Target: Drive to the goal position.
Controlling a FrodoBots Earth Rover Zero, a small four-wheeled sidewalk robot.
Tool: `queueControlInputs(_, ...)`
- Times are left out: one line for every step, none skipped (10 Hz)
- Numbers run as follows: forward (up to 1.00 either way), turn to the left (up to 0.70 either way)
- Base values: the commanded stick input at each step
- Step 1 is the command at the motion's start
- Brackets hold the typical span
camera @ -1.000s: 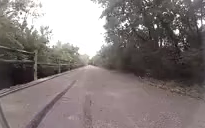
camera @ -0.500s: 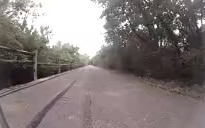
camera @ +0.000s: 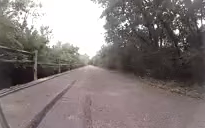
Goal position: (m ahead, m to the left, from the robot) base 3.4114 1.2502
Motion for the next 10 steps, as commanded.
queueControlInputs(0.70, 0.00)
queueControlInputs(0.70, 0.00)
queueControlInputs(0.70, 0.00)
queueControlInputs(0.70, 0.00)
queueControlInputs(0.70, 0.00)
queueControlInputs(0.70, 0.00)
queueControlInputs(0.59, 0.00)
queueControlInputs(0.45, 0.00)
queueControlInputs(0.27, 0.00)
queueControlInputs(0.12, 0.00)
